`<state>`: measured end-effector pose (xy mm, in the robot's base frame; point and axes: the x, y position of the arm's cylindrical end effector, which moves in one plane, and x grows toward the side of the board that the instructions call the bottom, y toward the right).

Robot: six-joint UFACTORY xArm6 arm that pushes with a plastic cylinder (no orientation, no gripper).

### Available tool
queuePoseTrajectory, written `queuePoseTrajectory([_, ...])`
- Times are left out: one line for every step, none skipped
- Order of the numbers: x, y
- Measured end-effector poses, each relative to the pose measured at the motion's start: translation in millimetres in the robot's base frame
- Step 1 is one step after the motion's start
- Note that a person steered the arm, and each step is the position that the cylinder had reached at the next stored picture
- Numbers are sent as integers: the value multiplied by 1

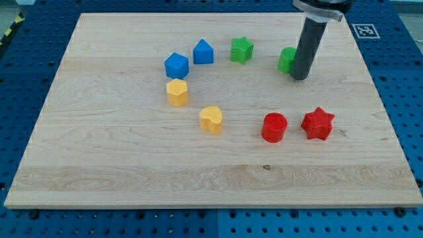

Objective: Push the red blocks slightly to the left

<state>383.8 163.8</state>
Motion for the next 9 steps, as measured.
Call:
queuePoseTrajectory([6,17])
queuePoseTrajectory([27,37])
queuePoseTrajectory([45,40])
queuePoseTrajectory([54,56])
queuePoseTrajectory([79,77])
queuePoseTrajectory([96,79])
queuePoseTrajectory([103,79])
queuePoseTrajectory([129,79])
queuePoseTrajectory([153,79])
